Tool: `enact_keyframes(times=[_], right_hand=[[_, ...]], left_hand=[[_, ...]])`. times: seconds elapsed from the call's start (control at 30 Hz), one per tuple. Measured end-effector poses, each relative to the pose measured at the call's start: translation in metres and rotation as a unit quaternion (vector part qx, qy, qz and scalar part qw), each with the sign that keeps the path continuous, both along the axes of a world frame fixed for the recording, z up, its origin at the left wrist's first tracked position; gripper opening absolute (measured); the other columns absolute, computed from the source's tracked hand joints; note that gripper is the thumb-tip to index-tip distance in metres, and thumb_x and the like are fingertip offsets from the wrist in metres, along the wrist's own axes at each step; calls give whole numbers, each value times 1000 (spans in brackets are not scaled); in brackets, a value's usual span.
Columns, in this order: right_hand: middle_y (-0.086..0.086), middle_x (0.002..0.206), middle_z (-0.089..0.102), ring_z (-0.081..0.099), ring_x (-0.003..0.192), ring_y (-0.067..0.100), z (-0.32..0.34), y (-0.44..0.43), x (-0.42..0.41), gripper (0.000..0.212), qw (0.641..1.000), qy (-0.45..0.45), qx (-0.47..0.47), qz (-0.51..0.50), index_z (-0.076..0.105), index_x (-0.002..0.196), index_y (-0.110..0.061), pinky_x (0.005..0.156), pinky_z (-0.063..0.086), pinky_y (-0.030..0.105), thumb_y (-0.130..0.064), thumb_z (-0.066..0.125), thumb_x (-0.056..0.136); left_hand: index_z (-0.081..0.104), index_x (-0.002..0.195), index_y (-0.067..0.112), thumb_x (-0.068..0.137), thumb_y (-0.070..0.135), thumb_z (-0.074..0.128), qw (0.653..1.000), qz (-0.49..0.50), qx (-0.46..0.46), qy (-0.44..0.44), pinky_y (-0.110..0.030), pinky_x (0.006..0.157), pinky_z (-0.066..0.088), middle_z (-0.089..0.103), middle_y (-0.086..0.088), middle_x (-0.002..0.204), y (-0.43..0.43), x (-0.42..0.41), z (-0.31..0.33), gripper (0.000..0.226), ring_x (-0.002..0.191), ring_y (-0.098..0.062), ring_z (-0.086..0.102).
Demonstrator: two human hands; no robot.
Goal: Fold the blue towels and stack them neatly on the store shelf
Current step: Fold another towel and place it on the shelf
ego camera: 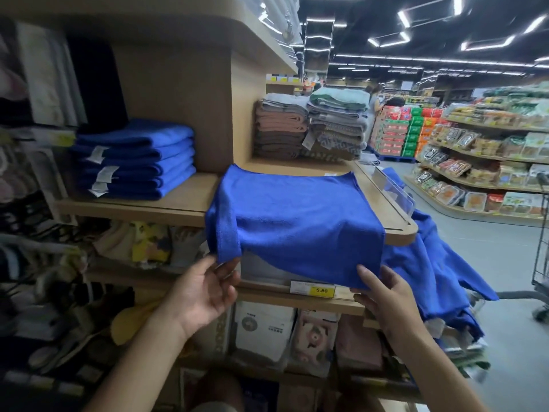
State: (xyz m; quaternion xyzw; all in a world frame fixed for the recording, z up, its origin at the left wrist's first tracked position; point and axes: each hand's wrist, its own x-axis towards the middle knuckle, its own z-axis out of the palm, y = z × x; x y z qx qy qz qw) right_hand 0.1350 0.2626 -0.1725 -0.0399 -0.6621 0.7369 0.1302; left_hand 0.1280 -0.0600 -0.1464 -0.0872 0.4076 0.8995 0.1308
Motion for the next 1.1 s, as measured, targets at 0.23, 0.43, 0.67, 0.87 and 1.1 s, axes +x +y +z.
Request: enact_keyframes(times=[0.23, 0.43, 0.67, 0.87, 1.1], right_hand=[[6, 109, 78, 75, 92, 18, 16, 16, 4, 28, 999, 17, -39, 8, 77, 100, -21, 66, 60, 23, -36, 75, 78], [9, 106, 78, 74, 92, 20, 20, 23, 9, 26, 1000, 26, 7, 5, 78, 99, -23, 72, 61, 31, -37, 76, 77], [4, 103, 79, 75, 95, 19, 24, 22, 5, 20, 999, -20, 49, 1, 76, 103, -18, 79, 58, 37, -33, 66, 94], [-6, 94, 71, 69, 85, 13, 38, 29, 10, 14, 929, 79, 340, -121, 65, 100, -22, 69, 55, 33, -24, 75, 90], [-21, 86, 65, 64, 75, -1, 130, 3, -40, 8, 831, 225, 503, -77, 63, 97, -39, 62, 45, 13, -36, 62, 89]], left_hand=[[67, 101, 14, 102, 26, 48, 990, 72, -121, -1, -26, 49, 54, 76, -5, 73, -42, -13, -15, 22, 60, -16, 73], [71, 99, 26, 99, 37, 52, 962, 78, -253, 61, -31, 54, 50, 78, -9, 90, -82, -21, -19, 21, 61, -17, 72], [78, 91, 34, 69, 56, 82, 943, 71, -305, 113, -29, 58, 53, 76, -1, 104, -65, -20, -25, 32, 85, -15, 73], [67, 89, 40, 95, 20, 66, 843, 207, -455, 197, -32, 70, 51, 71, 7, 101, -70, -25, -27, 20, 87, -9, 69], [66, 114, 28, 95, 23, 44, 567, 258, -627, 467, -25, 96, 46, 64, 14, 117, -45, -72, 73, 30, 113, -9, 59]])
